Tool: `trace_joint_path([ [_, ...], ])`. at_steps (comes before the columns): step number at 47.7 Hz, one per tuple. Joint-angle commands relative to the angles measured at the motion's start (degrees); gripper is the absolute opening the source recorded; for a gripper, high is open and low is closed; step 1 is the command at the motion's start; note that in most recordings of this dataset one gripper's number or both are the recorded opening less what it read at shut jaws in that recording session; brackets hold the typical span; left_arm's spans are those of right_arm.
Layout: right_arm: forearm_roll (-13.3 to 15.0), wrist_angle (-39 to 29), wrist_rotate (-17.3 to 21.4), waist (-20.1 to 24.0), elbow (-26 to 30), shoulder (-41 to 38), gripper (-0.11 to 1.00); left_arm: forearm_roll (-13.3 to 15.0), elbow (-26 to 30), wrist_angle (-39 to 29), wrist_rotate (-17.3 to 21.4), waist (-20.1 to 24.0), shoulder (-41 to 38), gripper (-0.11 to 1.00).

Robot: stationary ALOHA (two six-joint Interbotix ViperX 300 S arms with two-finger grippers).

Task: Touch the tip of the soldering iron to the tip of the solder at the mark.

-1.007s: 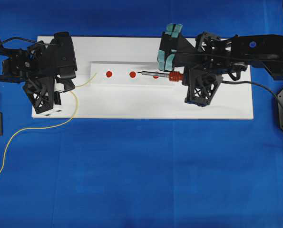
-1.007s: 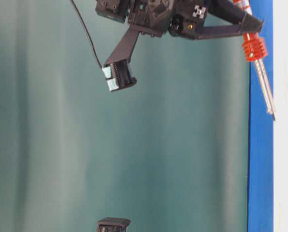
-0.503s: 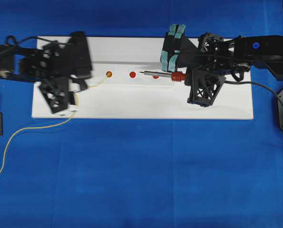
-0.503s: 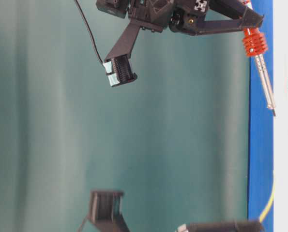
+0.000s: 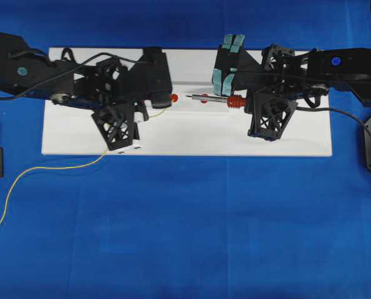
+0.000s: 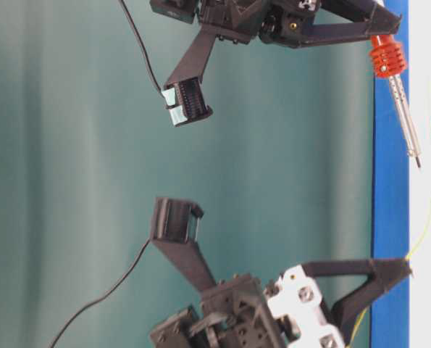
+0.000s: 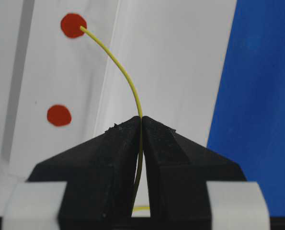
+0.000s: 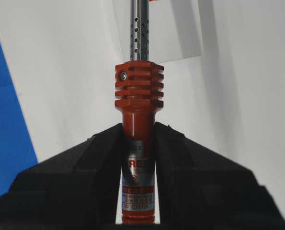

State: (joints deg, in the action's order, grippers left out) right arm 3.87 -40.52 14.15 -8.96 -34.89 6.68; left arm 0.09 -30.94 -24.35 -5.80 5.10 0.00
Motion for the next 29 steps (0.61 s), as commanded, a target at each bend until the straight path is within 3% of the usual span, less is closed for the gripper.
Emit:
trace_joint_path([
  [1,0.26,0.70,0.00,-0.09,0.35,1.49,0.06,-0.09,1.93,0.18,0.00,-0.09,-0.09,0.02],
  [29,0.44,1.76,0.09,0.00,-0.26,1.49,0.06,-0.09,0.97,-0.44,0.09,0.44,-0.18,0.02],
])
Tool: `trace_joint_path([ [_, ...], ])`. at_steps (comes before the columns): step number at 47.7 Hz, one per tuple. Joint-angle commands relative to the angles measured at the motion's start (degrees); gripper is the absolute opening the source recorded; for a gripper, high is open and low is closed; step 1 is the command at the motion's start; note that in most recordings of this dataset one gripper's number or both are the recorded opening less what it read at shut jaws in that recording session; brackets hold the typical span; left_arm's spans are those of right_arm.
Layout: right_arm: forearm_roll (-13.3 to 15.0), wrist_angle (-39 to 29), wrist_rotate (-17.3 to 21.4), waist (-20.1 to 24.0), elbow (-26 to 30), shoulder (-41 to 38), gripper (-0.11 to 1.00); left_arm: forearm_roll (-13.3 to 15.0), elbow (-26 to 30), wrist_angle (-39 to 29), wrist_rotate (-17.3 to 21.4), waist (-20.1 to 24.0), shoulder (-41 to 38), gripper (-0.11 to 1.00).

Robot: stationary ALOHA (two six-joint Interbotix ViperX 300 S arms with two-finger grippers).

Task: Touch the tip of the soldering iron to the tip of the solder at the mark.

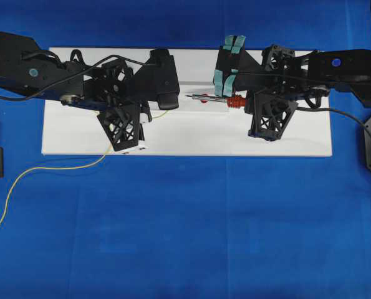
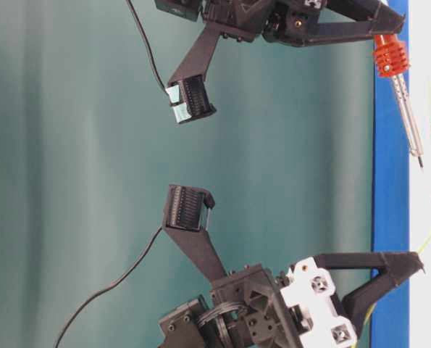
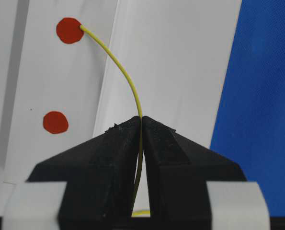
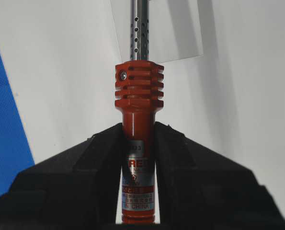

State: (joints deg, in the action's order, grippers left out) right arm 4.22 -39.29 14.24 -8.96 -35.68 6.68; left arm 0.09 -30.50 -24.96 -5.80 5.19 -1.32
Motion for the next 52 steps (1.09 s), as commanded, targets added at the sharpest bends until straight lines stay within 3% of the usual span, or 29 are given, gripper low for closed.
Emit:
trace_joint_path([
  [1,0.18,0.53,0.00,0.00,0.53,1.49,0.06,-0.09,0.44,0.18,0.09,0.35,1.14,0.02],
  [52,0.09,1.14,0.09,0.18,0.18,1.41,0.06,-0.09,1.14,-0.44,0.53,0.88,0.97,0.02],
])
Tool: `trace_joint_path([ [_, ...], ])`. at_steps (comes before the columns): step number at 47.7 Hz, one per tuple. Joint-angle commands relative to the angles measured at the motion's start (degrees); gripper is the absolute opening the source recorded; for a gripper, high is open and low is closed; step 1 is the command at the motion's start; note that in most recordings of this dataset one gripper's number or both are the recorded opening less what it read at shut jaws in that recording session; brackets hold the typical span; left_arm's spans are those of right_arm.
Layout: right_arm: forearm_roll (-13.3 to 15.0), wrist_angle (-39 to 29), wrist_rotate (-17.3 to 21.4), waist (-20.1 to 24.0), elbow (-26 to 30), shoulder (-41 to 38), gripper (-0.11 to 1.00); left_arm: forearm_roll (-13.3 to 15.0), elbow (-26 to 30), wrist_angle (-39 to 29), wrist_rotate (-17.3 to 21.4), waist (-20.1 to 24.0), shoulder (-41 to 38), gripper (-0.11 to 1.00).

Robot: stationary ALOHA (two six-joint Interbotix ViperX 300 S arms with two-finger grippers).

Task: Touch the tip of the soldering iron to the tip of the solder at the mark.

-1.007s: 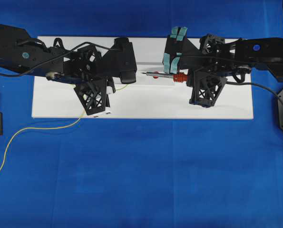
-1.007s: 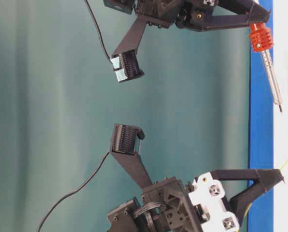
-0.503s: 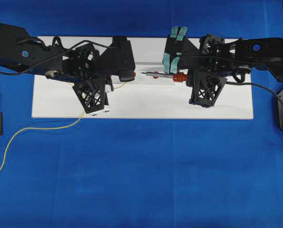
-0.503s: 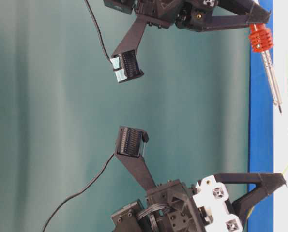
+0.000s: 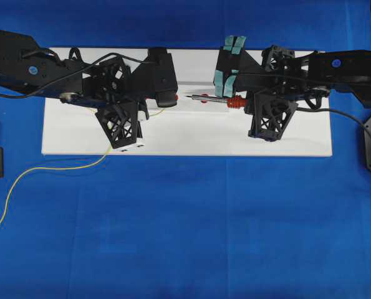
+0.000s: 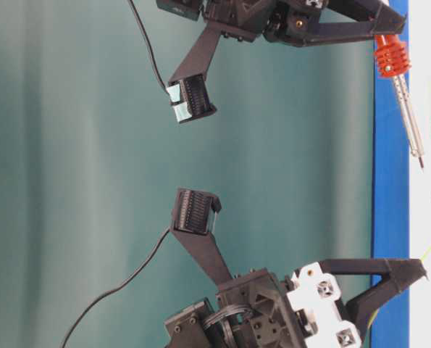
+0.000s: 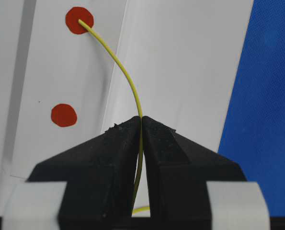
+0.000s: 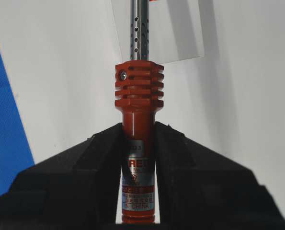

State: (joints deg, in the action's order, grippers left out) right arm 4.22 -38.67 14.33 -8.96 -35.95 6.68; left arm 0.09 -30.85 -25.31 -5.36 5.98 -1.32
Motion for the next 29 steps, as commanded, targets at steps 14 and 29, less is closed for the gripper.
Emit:
trace_joint_path([
  [14,0.18,0.70,0.00,0.18,0.44,1.32,0.06,-0.09,1.67,-0.53,0.09,0.09,0.79,0.02],
  [29,0.18,1.58,-0.18,0.35,2.02,-1.14,0.06,-0.09,1.67,-0.53,0.09,0.09,0.79,0.02],
])
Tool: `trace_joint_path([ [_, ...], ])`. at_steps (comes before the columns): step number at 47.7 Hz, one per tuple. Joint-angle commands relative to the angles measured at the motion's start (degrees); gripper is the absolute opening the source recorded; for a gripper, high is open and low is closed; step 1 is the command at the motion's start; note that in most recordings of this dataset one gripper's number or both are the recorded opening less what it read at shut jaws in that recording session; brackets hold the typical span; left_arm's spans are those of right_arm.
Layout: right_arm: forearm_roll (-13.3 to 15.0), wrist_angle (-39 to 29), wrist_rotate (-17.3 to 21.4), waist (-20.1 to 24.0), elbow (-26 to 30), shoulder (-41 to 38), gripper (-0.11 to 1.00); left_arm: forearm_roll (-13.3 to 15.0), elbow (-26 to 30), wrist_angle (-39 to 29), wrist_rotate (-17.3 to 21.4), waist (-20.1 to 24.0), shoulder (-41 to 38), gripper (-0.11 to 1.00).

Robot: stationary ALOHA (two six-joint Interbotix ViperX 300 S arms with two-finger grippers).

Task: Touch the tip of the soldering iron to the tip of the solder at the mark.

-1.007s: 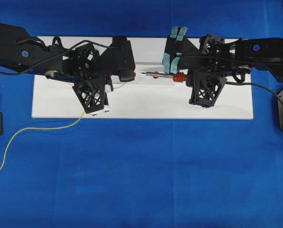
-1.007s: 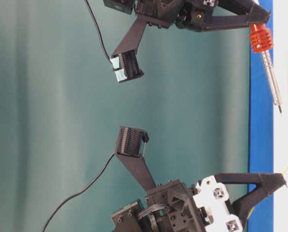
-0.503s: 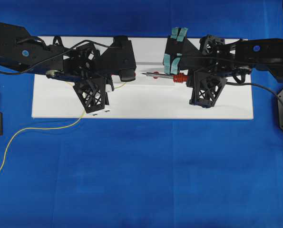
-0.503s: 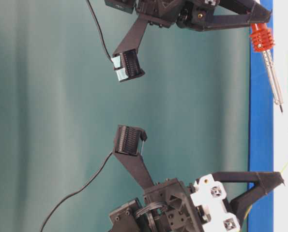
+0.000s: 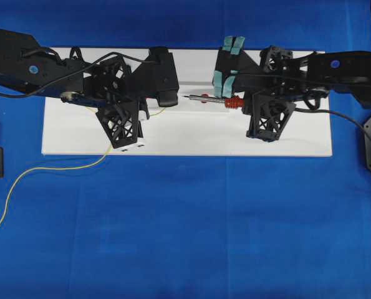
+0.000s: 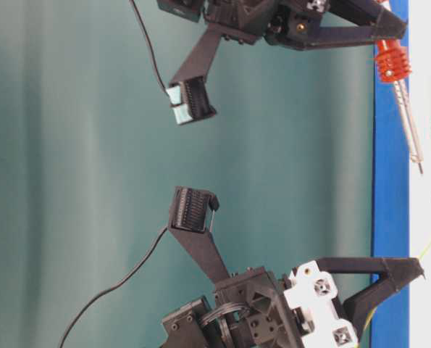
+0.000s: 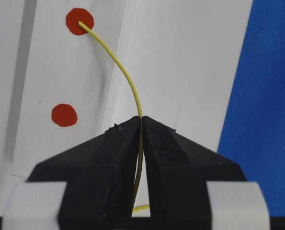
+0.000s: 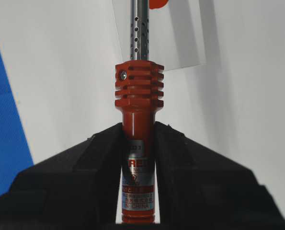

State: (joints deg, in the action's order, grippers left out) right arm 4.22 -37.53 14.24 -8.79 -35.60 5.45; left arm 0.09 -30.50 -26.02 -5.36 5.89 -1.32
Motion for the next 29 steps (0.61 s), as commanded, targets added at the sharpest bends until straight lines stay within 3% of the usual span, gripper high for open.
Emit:
trace_joint_path([
  [1,0.09,0.44,-0.09,0.18,1.76,-0.09,0.06,-0.09,1.32,0.18,0.09,0.18,0.88,0.02],
  [29,0.18,1.32,-0.44,0.35,3.69,-3.25,0.06,-0.09,1.41,0.09,0.09,0.18,0.79,0.02],
])
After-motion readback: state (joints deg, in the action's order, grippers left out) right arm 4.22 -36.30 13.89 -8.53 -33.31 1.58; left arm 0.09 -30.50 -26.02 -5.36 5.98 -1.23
